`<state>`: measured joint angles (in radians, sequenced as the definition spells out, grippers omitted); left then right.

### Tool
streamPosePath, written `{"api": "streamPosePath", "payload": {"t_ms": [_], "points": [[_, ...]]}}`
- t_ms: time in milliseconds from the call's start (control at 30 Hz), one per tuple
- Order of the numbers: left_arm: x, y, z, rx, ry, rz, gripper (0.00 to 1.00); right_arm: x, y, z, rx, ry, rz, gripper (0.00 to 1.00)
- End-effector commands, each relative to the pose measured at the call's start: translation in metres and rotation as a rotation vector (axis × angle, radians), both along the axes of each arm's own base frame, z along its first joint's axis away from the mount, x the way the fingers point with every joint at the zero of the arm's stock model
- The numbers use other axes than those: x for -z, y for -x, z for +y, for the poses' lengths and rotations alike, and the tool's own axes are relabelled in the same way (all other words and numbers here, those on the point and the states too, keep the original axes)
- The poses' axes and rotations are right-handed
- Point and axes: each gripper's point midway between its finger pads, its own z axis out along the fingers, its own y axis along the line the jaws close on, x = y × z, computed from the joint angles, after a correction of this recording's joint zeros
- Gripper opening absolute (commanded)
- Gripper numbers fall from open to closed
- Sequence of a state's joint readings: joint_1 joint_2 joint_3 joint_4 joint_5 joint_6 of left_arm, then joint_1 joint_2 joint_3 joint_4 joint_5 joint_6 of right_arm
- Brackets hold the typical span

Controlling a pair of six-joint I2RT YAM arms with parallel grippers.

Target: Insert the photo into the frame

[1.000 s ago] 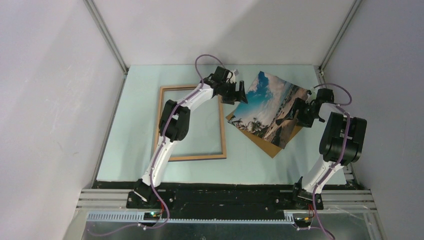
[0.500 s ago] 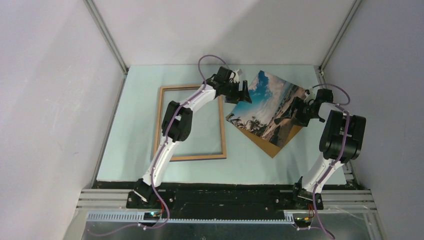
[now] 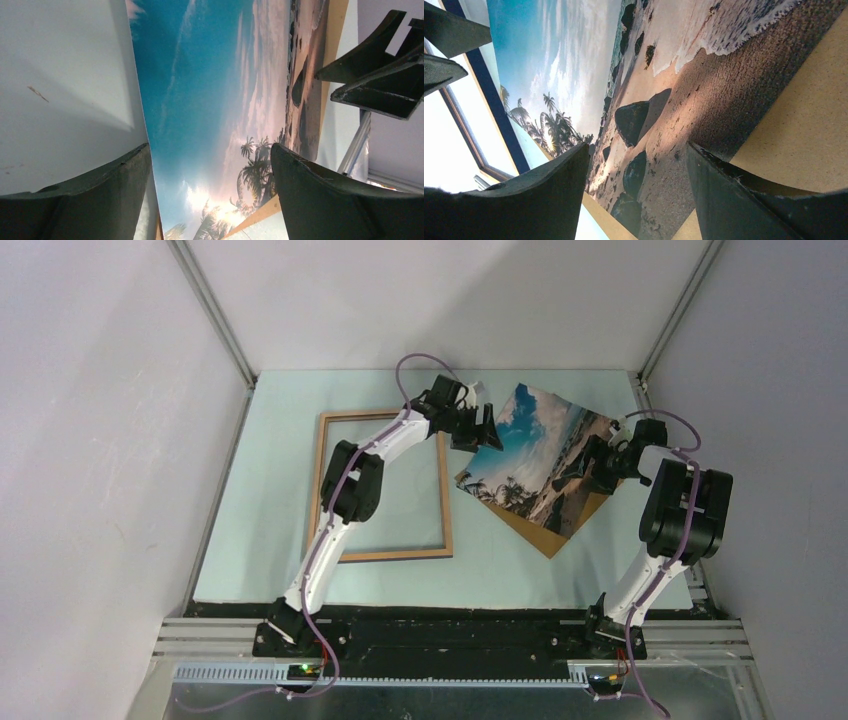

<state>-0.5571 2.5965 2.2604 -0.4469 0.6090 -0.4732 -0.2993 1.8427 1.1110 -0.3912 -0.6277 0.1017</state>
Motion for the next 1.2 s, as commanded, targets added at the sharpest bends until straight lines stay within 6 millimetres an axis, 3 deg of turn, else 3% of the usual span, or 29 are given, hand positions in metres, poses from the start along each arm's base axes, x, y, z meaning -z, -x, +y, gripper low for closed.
{"api": "streamPosePath", "payload": {"t_ms": [0,100,400,900,1167], "points": [[-0.068,0.021,-0.014,0.083,0.130,-0.015,0.90,0.024,0.012,-0.006,0.018,0.031,0.097,0.74],[-0.074,0.020,-0.011,0.075,0.139,-0.015,0.89,0.022,0.012,-0.006,0.021,0.033,0.095,0.74],[-0.063,0.014,0.000,0.035,0.112,-0.003,0.88,-0.005,0.008,-0.016,0.035,0.095,0.022,0.75],[-0.084,0.025,-0.010,0.106,0.205,0.003,0.75,0.018,0.015,-0.016,0.029,0.105,0.094,0.75],[-0.075,0.036,-0.019,0.139,0.217,0.026,0.69,0.020,0.016,-0.014,0.024,0.099,0.101,0.75]]}}
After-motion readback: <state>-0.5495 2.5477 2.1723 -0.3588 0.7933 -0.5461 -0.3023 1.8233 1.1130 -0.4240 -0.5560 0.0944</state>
